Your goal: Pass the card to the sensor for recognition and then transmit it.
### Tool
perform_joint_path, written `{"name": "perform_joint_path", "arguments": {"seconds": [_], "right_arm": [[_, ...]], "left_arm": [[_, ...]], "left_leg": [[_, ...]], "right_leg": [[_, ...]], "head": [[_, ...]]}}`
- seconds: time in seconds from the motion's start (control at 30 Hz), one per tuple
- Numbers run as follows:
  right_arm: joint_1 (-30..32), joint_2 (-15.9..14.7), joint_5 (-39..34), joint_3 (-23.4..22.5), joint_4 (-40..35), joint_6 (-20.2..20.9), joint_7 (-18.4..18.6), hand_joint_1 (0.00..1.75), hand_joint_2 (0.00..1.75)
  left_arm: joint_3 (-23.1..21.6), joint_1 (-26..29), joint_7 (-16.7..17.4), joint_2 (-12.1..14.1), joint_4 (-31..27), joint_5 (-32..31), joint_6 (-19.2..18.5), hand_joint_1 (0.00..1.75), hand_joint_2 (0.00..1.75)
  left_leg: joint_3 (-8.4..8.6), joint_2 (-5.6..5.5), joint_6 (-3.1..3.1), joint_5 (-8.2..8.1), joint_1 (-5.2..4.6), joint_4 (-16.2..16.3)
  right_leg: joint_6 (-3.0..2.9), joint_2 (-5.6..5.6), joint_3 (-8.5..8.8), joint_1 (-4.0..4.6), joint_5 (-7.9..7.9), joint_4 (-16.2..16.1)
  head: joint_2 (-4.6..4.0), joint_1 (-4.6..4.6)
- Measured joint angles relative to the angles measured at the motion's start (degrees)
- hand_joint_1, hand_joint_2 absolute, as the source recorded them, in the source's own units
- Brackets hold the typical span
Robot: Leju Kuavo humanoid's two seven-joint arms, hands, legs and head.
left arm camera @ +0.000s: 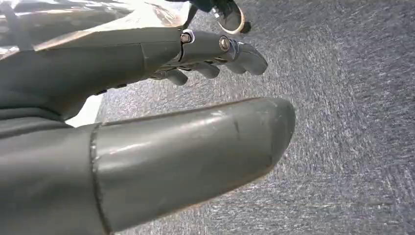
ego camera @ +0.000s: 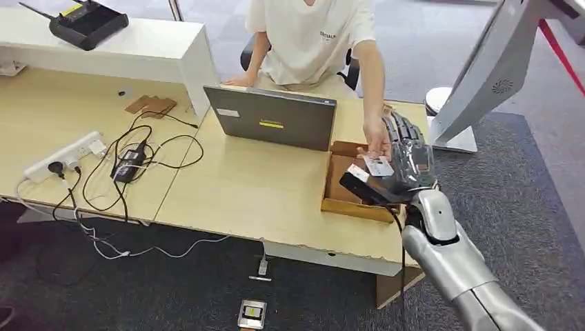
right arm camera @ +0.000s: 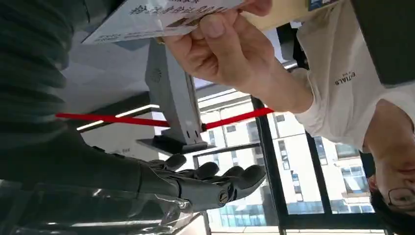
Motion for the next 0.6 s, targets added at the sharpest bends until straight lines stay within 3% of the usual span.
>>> {"name": "perform_joint_path", "arguments": {"seconds": [0.23, 0.27, 0.33, 0.6], "right_arm": [[-1.0, 0.7, -1.8, 1.1, 3.9, -1.5, 0.5, 0.0, 1.75], [-1.2, 0.7, -1.9, 1.3, 4.3, -1.7, 0.5, 1.55, 1.75], [-1.3, 0.7, -2.2, 1.6, 5.0, -2.0, 0.8, 1.75, 1.75], [-1.4, 0.9, -3.9, 1.9, 6.5, -4.0, 0.9, 1.75, 1.75]], "left_arm": [[-0.1, 0.0, 0.2, 0.0, 0.0, 0.0, 0.0, 0.0, 0.0], [-0.1, 0.0, 0.2, 0.0, 0.0, 0.0, 0.0, 0.0, 0.0], [-0.1, 0.0, 0.2, 0.0, 0.0, 0.0, 0.0, 0.0, 0.0], [-0.1, 0.1, 0.1, 0.0, 0.0, 0.0, 0.1, 0.0, 0.0]], "left_leg": [[0.0, 0.01, 0.0, 0.0, -0.01, 0.0], [0.0, 0.01, 0.0, 0.0, -0.01, 0.0], [0.0, 0.01, 0.0, 0.0, 0.0, 0.0], [0.01, 0.02, 0.0, 0.0, 0.0, 0.0]], "right_leg": [[0.0, 0.0, -0.01, -0.01, 0.0, 0.0], [0.0, 0.0, -0.01, -0.01, 0.0, 0.0], [0.0, 0.0, -0.01, -0.01, 0.0, 0.0], [0.0, 0.0, -0.01, 0.0, 0.0, 0.0]], "head": [[0.0, 0.0], [0.0, 0.02], [0.0, 0.0], [0.0, 0.0]]}}
